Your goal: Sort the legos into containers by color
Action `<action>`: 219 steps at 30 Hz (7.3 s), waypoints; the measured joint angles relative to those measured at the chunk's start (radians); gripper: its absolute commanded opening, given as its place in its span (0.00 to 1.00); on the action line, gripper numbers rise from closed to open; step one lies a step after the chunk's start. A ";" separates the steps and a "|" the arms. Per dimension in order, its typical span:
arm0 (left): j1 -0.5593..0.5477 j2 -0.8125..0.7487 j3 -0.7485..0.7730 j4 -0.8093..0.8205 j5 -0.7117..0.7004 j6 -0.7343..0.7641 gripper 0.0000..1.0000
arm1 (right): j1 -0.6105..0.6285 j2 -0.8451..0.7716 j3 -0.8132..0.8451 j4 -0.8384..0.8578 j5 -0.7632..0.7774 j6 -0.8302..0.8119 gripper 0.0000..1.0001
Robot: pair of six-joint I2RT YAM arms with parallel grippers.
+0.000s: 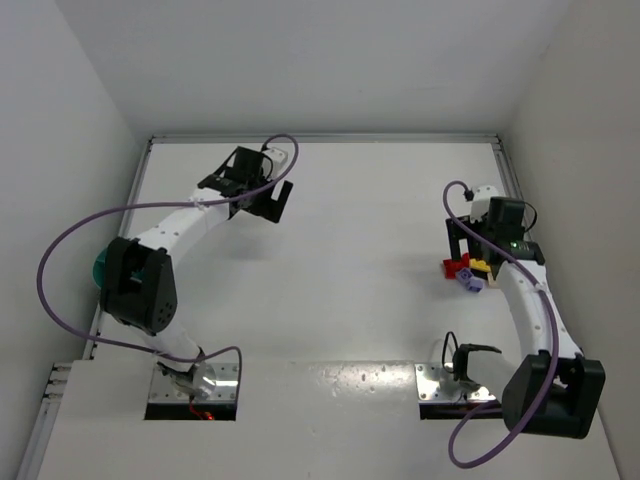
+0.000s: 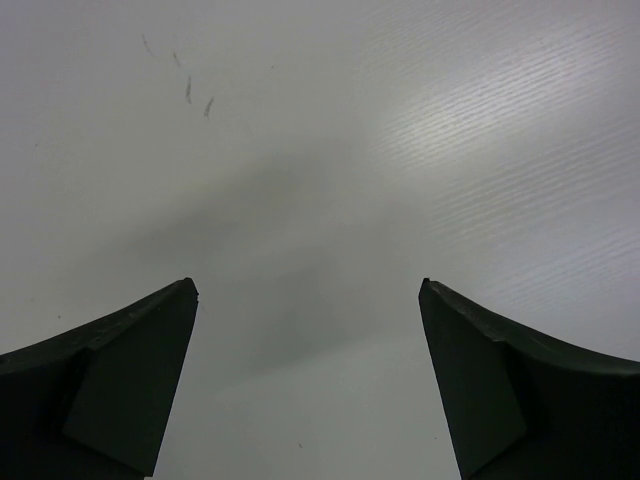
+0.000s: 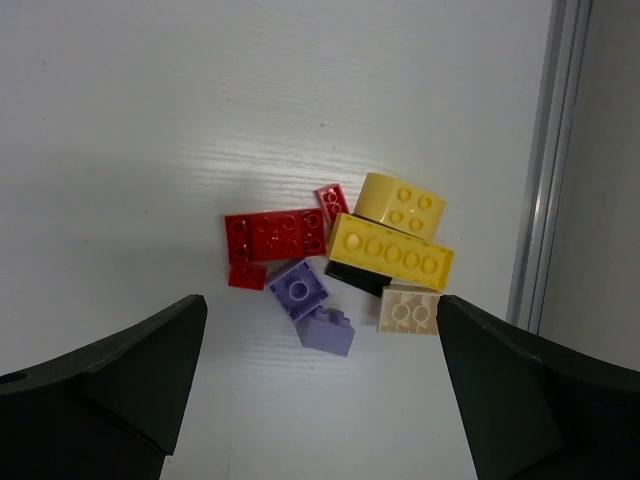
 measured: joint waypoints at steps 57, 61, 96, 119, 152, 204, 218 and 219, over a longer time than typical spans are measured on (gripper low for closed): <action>-0.028 -0.090 -0.086 0.122 0.254 0.120 0.99 | -0.160 0.424 0.262 -0.693 -0.225 -0.947 0.57; -0.028 -0.081 -0.053 0.105 0.255 0.136 0.99 | -0.155 0.459 0.235 -0.619 -0.200 -0.956 0.55; -0.028 -0.052 -0.023 0.048 0.253 0.143 0.99 | -0.148 0.468 0.103 -0.368 -0.153 -0.991 0.59; -0.027 -0.057 -0.046 0.066 0.299 0.131 0.99 | -0.146 0.306 0.226 -0.558 -0.328 -0.898 0.08; -0.192 -0.431 -0.410 0.647 0.516 0.110 0.82 | 0.334 0.804 0.673 0.447 -1.461 0.874 0.07; -0.239 -0.499 -0.456 0.692 0.478 0.274 0.22 | 0.455 0.807 0.599 0.835 -1.543 1.235 0.62; -0.104 -0.566 -0.147 0.154 0.286 0.194 0.23 | 0.345 0.802 0.815 0.122 -1.037 0.597 0.88; -0.084 -0.555 -0.098 0.105 0.258 0.186 0.23 | 0.346 0.795 0.827 0.066 -0.970 0.536 0.90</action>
